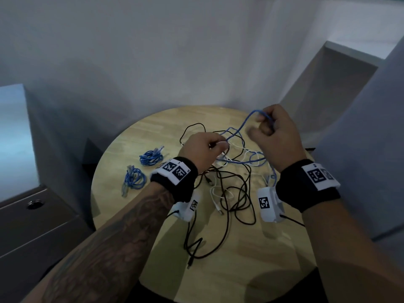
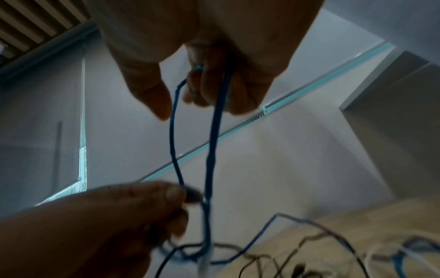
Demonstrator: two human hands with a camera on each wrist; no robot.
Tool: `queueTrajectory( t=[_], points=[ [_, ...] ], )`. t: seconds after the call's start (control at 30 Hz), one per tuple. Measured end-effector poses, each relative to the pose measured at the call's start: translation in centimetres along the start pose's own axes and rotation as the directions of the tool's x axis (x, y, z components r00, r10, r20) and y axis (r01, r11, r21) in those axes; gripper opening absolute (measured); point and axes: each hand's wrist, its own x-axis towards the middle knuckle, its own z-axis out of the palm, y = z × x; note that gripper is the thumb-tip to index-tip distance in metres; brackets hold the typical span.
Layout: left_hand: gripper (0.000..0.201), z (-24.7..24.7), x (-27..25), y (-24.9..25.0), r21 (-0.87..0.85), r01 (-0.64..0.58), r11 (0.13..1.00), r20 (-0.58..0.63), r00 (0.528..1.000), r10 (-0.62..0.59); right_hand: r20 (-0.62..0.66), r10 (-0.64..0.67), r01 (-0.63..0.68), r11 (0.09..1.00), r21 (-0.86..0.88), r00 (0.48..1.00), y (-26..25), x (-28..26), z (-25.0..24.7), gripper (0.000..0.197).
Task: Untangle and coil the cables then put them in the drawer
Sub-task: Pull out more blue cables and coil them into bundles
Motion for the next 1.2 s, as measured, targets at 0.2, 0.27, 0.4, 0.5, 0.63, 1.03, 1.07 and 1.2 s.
queueTrajectory(
  t=[0.2, 0.27, 0.4, 0.5, 0.63, 1.03, 1.07, 1.2],
  points=[
    [0.028, -0.2, -0.3, 2.7, -0.596, 0.029, 0.803, -0.008, 0.999, -0.041, 0.174, 0.135, -0.157, 0.98, 0.12, 0.976, 0.2, -1.3, 2.1, 0.015],
    [0.034, -0.5, -0.3, 2.4, -0.594, 0.036, 0.803, 0.017, 0.999, -0.032, 0.059, 0.123, -0.129, 0.983, 0.127, 0.991, 0.1, -1.0, 1.9, 0.013],
    [0.036, -0.6, -0.6, 0.8, -0.422, 0.056, 0.905, 0.056, 0.998, -0.036, -0.003, 0.156, -0.149, 0.951, 0.272, 0.988, 0.2, -0.2, 1.3, 0.027],
    [0.023, 0.0, -0.6, 0.3, -0.301, 0.026, 0.953, 0.07, 0.998, -0.005, 0.111, 0.22, -0.24, 0.752, 0.614, 0.969, -0.3, 0.1, 1.5, 0.031],
    [0.013, 1.1, -0.6, -1.2, -0.009, -0.016, 1.0, 0.133, 0.991, 0.017, 0.297, 0.258, -0.376, 0.356, 0.856, 0.919, -2.0, 0.3, 0.6, 0.031],
    [0.011, 1.2, 0.1, -0.4, -0.039, -0.122, 0.992, -0.088, 0.989, 0.119, 0.206, 0.106, -0.001, 0.891, -0.454, 0.973, 1.9, -0.1, 0.8, 0.01],
    [0.01, 1.1, -0.1, -0.4, -0.055, -0.125, 0.991, -0.094, 0.988, 0.12, 0.235, 0.119, 0.016, 0.866, -0.501, 0.965, 1.6, 0.0, 0.6, 0.011],
    [0.01, 1.1, -0.4, -0.4, -0.132, -0.088, 0.987, -0.087, 0.993, 0.077, 0.271, 0.176, -0.103, 0.959, -0.263, 0.946, 1.1, 0.0, 0.4, 0.015]
  ],
)
